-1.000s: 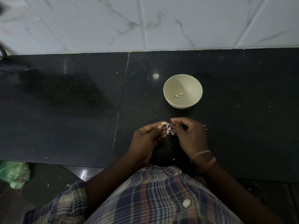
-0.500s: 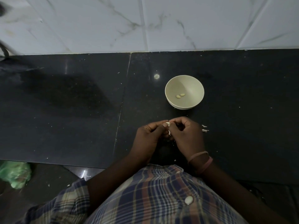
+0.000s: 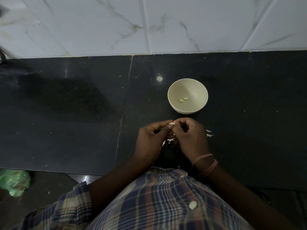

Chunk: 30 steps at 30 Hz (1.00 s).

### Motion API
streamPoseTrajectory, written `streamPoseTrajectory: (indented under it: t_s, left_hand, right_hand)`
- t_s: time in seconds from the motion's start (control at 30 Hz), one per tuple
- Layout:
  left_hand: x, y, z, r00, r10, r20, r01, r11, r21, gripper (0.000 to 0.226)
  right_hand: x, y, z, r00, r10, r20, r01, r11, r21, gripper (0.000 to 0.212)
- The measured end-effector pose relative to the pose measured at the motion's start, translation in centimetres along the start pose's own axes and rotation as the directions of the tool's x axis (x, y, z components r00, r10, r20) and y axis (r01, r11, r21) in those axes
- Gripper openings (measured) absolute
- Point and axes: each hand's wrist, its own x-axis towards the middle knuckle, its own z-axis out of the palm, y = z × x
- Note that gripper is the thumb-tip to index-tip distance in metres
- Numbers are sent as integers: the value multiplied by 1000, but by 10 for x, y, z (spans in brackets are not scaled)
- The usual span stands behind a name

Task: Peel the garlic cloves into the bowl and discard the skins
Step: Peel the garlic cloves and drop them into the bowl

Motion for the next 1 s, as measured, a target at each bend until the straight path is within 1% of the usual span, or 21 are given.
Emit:
streamPoseTrajectory:
  t_s: [0.17, 0.27, 0.37, 0.5, 0.6, 0.67, 0.73, 0.8, 0.87, 0.93, 1.0]
  left_hand:
    - [0, 4, 3, 999, 15, 40, -16, 1000, 18, 19]
    - [1, 2, 3, 999, 0, 48, 1, 1000, -12, 20]
    - [3, -1, 4, 998, -24, 65, 28, 997, -71, 20]
    - [3, -1, 5, 994, -47, 96, 57, 994, -98, 18]
    - [3, -3, 5, 985, -91, 146, 114, 980, -163, 20]
    - [4, -5, 4, 981, -117, 153, 140, 979, -151, 21]
    - [3, -7, 4, 984, -122, 128, 138, 984, -117, 20]
    - [3, -10, 5, 991, -104, 88, 113, 987, -113, 19]
    - [3, -12, 5, 998, -54, 44, 58, 994, -93, 23]
    - [2, -9, 4, 999, 47, -27, -46, 999, 18, 25]
    - [2, -5, 3, 986, 157, -61, -146, 977, 157, 19]
  right_hand:
    - [-1, 1, -1, 999, 18, -29, -16, 999, 42, 4]
    - [-1, 0, 0, 999, 9, -40, -7, 999, 38, 4]
    - [-3, -3, 0, 999, 15, -41, -12, 997, 75, 4]
    - [-4, -7, -5, 999, 31, -11, -30, 994, 105, 5]
    - [-4, -5, -7, 999, 37, 3, -37, 995, 90, 7]
    - [-5, -3, -8, 998, 64, 16, -65, 993, 98, 8]
    - [-4, 0, -8, 993, 112, 44, -116, 986, 119, 10]
    - [-5, 3, -9, 982, 167, 85, -180, 967, 180, 12]
    - [-5, 6, -8, 972, 201, 121, -225, 943, 246, 13]
    - [-5, 8, -6, 969, 211, 131, -239, 933, 270, 15]
    - [-5, 7, -4, 965, 225, 135, -256, 922, 292, 19]
